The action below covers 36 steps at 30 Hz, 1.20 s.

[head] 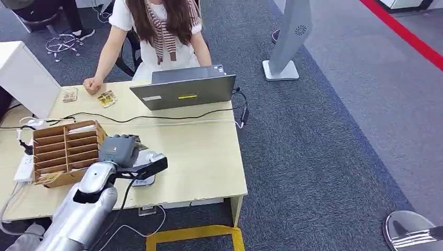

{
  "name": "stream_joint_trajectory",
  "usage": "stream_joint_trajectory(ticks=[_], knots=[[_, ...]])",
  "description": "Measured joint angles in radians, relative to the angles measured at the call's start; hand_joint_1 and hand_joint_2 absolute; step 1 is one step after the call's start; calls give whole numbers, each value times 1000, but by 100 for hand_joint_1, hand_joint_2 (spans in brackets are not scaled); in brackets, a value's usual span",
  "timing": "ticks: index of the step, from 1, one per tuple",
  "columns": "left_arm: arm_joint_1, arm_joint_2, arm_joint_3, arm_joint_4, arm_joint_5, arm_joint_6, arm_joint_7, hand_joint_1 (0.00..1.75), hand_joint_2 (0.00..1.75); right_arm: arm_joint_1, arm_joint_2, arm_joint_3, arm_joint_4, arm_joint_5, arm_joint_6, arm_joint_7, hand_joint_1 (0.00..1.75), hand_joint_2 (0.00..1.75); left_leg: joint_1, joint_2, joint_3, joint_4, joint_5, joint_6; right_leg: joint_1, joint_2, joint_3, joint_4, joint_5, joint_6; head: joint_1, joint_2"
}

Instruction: Pass the card to the sensor for recognition and then transmit it.

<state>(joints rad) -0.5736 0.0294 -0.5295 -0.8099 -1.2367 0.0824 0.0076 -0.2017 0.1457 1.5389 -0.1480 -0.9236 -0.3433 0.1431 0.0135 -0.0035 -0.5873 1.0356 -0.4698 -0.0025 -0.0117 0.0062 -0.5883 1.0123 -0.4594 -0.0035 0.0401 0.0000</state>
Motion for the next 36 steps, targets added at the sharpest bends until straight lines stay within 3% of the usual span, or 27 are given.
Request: stream_joint_trajectory(ticks=[16,29,31,36], knots=[[-36,0,-71,116,25,-92,18,175,175,-1,0,1,0,1,0,19,0,0,0,0,0,0,0,0,0,0,0,0,0,0,0,0],[-77,0,-91,181,40,-109,23,175,175,-1,0,1,2,12,1,24,0,0,0,0,2,0,0,0,0,-1,2,0,0,0,0,0],[-79,0,-92,184,43,-99,21,175,175,-1,0,1,2,11,1,24,0,0,0,0,2,0,0,0,0,0,2,0,0,0,0,0],[-74,4,-92,141,72,28,19,175,175,0,0,0,3,-12,1,11,0,0,0,0,1,0,0,0,0,0,1,0,0,0,0,0]])
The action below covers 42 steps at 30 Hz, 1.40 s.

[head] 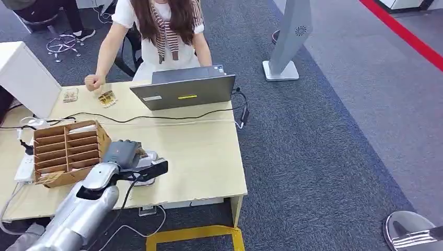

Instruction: Pass the card to the sensor for recognition and then transmit it.

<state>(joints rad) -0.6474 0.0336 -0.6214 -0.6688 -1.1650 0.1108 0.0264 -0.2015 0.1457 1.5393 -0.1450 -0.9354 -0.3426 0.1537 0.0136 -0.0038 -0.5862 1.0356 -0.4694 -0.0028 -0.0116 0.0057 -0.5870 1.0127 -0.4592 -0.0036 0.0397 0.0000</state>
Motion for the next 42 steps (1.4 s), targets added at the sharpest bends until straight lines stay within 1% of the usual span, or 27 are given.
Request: stream_joint_trajectory(ticks=[1,4,6,8,10,12,15,18,22,26,30,31,32,38,42], knots=[[4,4,1,-36,5,43,8,175,175,0,0,0,1,-6,0,-5,0,0,0,0,0,0,0,0,0,0,0,0,0,0,0,0],[14,19,17,-163,6,121,25,175,175,2,0,0,2,-12,-1,-14,0,0,0,0,-1,0,0,0,0,0,0,0,0,0,0,0],[18,31,39,-251,7,147,32,175,175,5,0,0,2,-14,-2,-14,0,0,0,0,-2,0,0,0,0,0,-1,0,0,0,0,0],[18,39,65,-314,11,165,34,175,175,6,0,0,2,-11,-3,-12,0,0,0,0,-2,0,-1,0,0,0,-1,0,0,0,0,0],[10,50,95,-353,3,176,37,175,175,6,0,0,2,4,0,-12,0,0,0,0,-2,0,-1,0,0,0,-2,0,0,0,0,0],[-16,63,124,-363,-14,176,46,175,175,6,0,0,2,18,5,-11,0,0,0,0,-2,0,0,0,0,0,-2,0,0,0,0,0],[-79,81,163,-342,-50,181,55,175,175,5,0,0,2,35,9,-9,0,0,1,0,-2,0,0,-1,1,0,-2,1,0,0,0,0],[-162,91,195,-255,-92,179,69,175,175,2,0,0,2,52,6,-6,0,0,1,0,-2,0,1,-1,1,0,-2,1,0,-1,0,0],[-235,98,208,-148,-112,169,82,175,175,-1,0,0,1,64,5,0,0,0,1,0,-2,0,1,-1,1,0,-2,1,0,-1,1,0],[-271,97,215,-61,-132,170,96,175,175,-2,0,0,1,62,5,-6,0,0,1,0,-2,0,1,-1,1,0,-2,1,0,-1,1,0],[-275,96,219,-10,-134,174,99,175,175,-3,0,0,1,57,5,-8,0,0,1,0,-2,0,1,-1,1,0,-2,1,0,0,1,0],[-275,97,221,0,-134,175,100,19,175,-2,0,0,1,56,5,-8,0,0,1,0,-2,0,1,-1,1,0,-2,1,0,-1,1,0],[-276,96,222,11,-134,177,101,0,175,-2,0,0,1,56,5,-8,0,0,1,0,-2,0,1,-1,1,0,-2,1,0,-1,0,0],[-276,91,222,44,-143,208,106,0,175,-2,0,0,1,48,5,-8,0,0,1,0,-2,0,1,-1,1,0,-2,1,0,-1,1,0],[-272,80,223,45,-143,218,84,0,175,-2,0,0,1,40,3,-9,0,0,1,0,-2,0,1,-1,1,0,-2,1,0,0,1,0]])
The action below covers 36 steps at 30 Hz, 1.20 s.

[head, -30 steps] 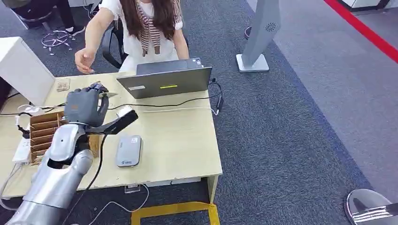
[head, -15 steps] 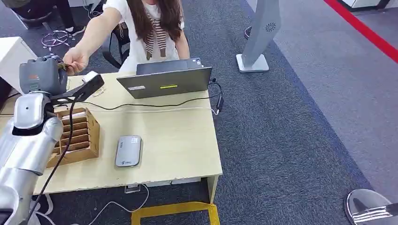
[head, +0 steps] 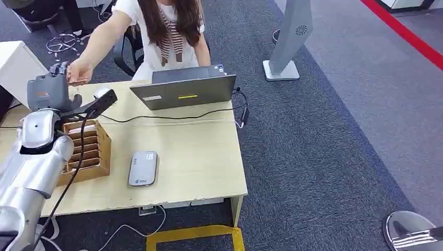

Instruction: Pass the card to the sensor for recognition and then transmit it.

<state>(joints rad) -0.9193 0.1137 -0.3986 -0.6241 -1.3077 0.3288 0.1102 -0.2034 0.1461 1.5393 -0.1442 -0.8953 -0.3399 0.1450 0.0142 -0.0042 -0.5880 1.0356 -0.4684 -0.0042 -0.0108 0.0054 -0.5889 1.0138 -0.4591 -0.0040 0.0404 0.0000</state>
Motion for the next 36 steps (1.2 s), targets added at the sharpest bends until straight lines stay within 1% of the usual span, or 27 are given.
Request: stream_joint_trajectory(ticks=[3,6,8,11,15,18,20,23,26,29,36], knots=[[23,-13,0,-18,4,11,-25,0,175,0,0,0,0,-11,7,0,0,0,0,0,0,0,0,0,0,0,0,0,0,0,0,0],[68,-28,0,-74,14,16,-50,0,175,1,0,-1,0,-26,9,0,0,0,0,0,0,0,0,0,0,0,0,0,0,0,0,0],[116,-31,0,-127,27,14,-64,0,175,1,0,-1,0,-39,3,0,0,0,0,1,0,0,-1,1,-1,1,0,0,0,0,0,0],[231,-29,0,-272,42,6,-80,0,175,9,0,-4,0,-63,-15,0,0,0,-1,1,0,0,-1,1,-1,1,0,0,-1,0,0,0],[401,-4,0,-450,61,-16,-84,0,175,23,0,-11,0,-88,-27,-10,0,0,-1,2,0,0,-3,1,-1,2,-1,0,-2,0,0,0],[503,24,-1,-537,73,-39,-79,0,175,32,0,-19,1,-100,-35,-15,0,0,0,3,0,-1,-3,1,-1,2,-2,0,-3,0,0,0],[553,42,-1,-570,78,-47,-76,0,175,35,0,-23,2,-104,-37,-18,0,0,0,2,-1,-1,-3,1,-1,2,-2,0,-3,0,0,0],[601,60,0,-588,86,-58,-71,0,175,36,0,-24,3,-106,-37,-18,0,0,0,2,-1,-1,-3,1,-1,2,-2,0,-3,0,0,0],[628,74,0,-588,90,-63,-65,0,175,37,0,-24,5,-105,-35,-21,0,0,0,2,-1,-1,-3,1,-1,1,-1,0,-3,0,0,0],[639,85,3,-584,90,-69,-48,0,175,37,0,-24,6,-102,-34,-30,0,0,0,2,-1,-1,-3,1,-1,1,-1,0,-2,0,0,0],[638,92,63,-529,87,-81,-40,0,175,36,0,-24,8,-101,-35,-29,0,0,0,2,-1,-1,-3,1,-1,1,-2,0,-2,0,0,0]])
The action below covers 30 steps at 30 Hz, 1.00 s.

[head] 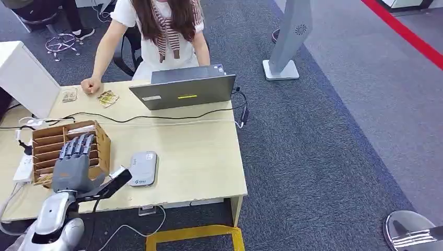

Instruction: Pass the card to the sensor for recognition and then transmit it.

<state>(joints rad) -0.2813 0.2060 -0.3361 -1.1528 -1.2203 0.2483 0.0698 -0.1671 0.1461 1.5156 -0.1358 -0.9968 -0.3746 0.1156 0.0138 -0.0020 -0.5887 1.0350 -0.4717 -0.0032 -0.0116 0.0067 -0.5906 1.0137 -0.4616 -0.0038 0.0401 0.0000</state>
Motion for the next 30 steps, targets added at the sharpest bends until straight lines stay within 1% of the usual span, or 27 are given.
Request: stream_joint_trajectory(ticks=[8,13,26,27,30], knots=[[-3,0,45,71,-6,-29,10,0,175,-1,0,0,2,2,-1,6,0,0,0,0,0,0,0,0,0,0,0,0,0,0,0,0],[-3,0,66,106,-9,-29,14,0,175,-1,0,2,2,2,-2,6,0,0,0,0,0,0,0,0,0,0,0,0,0,0,0,0],[-5,-2,88,130,-11,-29,15,0,175,-1,0,3,2,2,-3,6,0,0,0,0,0,0,0,0,0,0,0,0,0,0,0,0],[-5,-2,89,130,-12,-28,14,175,175,-1,0,3,2,2,-3,6,0,0,0,0,0,0,0,0,0,0,0,0,0,0,0,0],[-5,-2,89,130,-13,-12,8,175,175,-1,0,3,2,0,-3,6,0,0,0,0,0,0,0,0,0,0,0,0,0,0,0,0]])
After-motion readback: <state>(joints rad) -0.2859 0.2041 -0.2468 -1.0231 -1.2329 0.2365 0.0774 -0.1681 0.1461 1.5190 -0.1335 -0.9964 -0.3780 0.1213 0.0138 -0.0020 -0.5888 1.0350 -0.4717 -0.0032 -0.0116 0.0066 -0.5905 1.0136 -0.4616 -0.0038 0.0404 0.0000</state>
